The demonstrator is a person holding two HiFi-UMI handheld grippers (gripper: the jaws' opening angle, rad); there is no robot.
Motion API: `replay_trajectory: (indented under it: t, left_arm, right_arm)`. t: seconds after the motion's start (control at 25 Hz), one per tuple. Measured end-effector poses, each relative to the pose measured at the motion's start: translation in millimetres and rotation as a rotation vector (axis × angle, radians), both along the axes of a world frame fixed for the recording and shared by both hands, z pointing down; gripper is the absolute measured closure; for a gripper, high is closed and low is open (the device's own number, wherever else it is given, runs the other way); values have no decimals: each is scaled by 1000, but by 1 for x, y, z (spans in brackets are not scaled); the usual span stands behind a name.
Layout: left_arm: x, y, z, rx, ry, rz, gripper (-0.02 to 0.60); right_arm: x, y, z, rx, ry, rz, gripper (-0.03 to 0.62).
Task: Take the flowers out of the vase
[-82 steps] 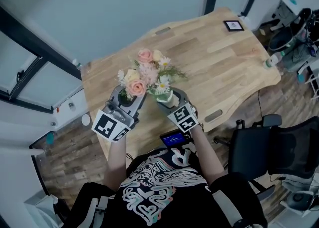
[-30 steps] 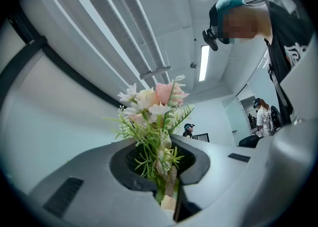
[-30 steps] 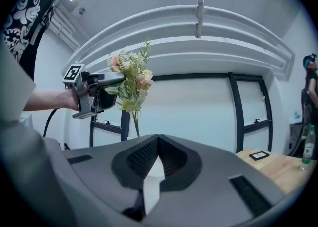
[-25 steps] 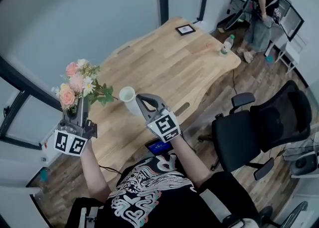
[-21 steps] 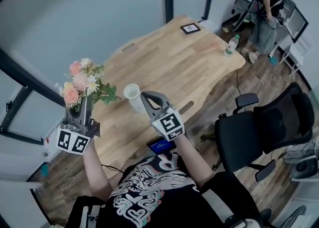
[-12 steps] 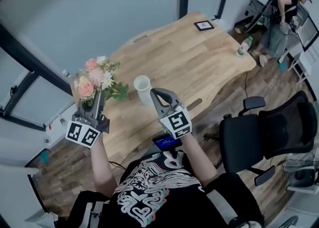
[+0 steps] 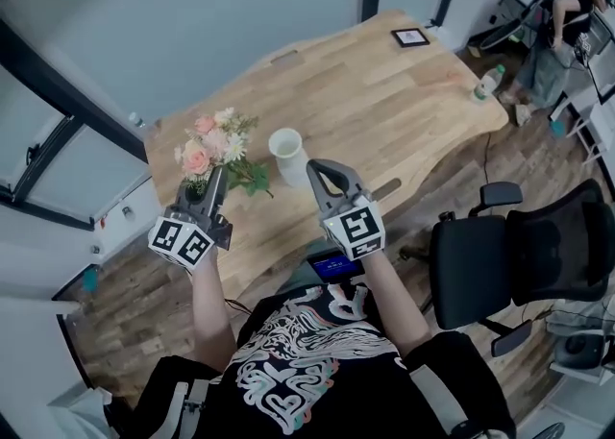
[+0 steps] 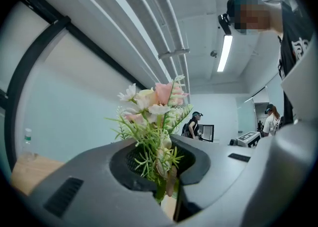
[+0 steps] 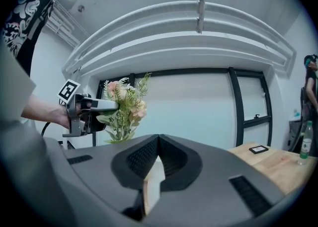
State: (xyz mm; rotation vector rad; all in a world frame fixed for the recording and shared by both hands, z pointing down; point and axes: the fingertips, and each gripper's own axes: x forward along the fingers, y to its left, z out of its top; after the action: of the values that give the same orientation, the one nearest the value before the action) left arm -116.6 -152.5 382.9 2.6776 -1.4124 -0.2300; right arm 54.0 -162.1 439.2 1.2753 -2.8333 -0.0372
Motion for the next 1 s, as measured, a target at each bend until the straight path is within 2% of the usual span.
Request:
replay_trajectory:
  t: [0.32,0.6,1.0]
  left_arm:
    - [-8,-3,54,-135,34,2,514]
    - [-10,-11,110,-269,22,-3,514]
    - [-9,-32,172,-400,54,11,514]
  right_arm:
    - [4,1,16,-44,9,27,588]
    - [1,0,30,-84,28,24,588]
    - [5,-25,55,-131,34,56,588]
